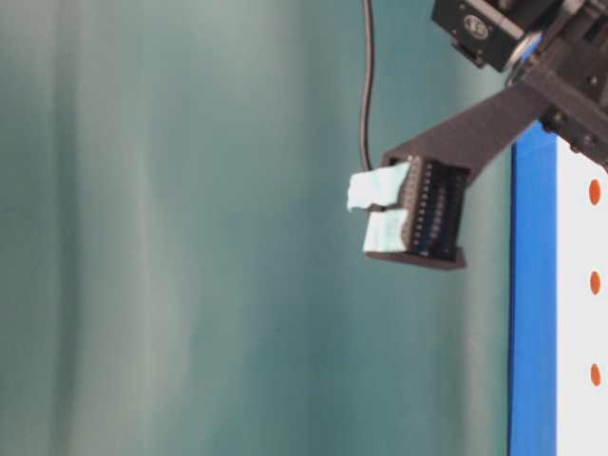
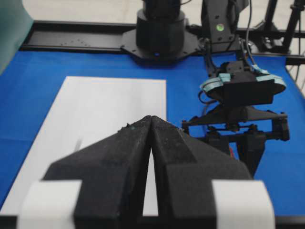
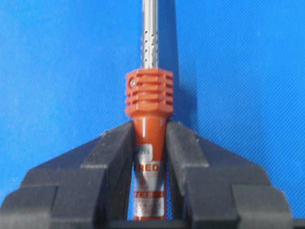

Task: Touch the tip of the soldering iron to the mark.
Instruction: 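Close the right gripper around the soldering iron's red handle, then lift the iron with the right gripper and carry it over the dots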

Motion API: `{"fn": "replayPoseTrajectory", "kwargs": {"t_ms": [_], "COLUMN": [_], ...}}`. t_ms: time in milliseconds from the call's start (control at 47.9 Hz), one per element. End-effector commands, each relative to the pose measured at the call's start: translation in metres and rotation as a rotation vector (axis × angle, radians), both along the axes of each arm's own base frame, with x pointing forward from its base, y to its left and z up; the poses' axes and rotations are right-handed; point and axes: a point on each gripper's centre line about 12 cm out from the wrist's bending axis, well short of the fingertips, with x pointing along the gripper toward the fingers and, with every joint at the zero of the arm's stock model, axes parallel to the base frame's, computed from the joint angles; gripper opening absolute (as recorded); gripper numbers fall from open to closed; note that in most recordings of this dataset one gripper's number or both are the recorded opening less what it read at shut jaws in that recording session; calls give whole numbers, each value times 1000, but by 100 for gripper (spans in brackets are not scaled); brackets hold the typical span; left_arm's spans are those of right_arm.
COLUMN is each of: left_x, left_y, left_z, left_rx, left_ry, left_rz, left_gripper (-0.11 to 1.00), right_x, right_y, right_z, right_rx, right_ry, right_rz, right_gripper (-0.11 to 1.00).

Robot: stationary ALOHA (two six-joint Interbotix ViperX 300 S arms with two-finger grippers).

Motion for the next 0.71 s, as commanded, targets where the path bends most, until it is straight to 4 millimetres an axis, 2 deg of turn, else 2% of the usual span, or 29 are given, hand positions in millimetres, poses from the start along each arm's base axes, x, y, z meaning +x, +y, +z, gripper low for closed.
{"fn": "replayPoseTrajectory", "kwargs": {"t_ms": [0, 146, 313, 564, 689], "left_x": [1, 1, 1, 1, 1], "left_y": [1, 1, 1, 1, 1], "left_z": [4, 4, 5, 4, 4], "left_rx": [2, 0, 0, -3, -3], "left_ry": [-12, -12, -14, -14, -12], "left_rz": [4, 4, 4, 4, 4], "left_gripper": [0, 0, 0, 0, 0], "right_x": [3, 1, -4, -23, -32], "right_y": [5, 4, -4, -19, -22], "right_z": [16, 27, 60, 127, 153], "right_rx": [5, 5, 6, -48, -68], "right_ry": [-38, -45, -43, -45, -51], "right_rz": [15, 18, 10, 36, 46], "right_gripper": [6, 6, 6, 6, 6]}}
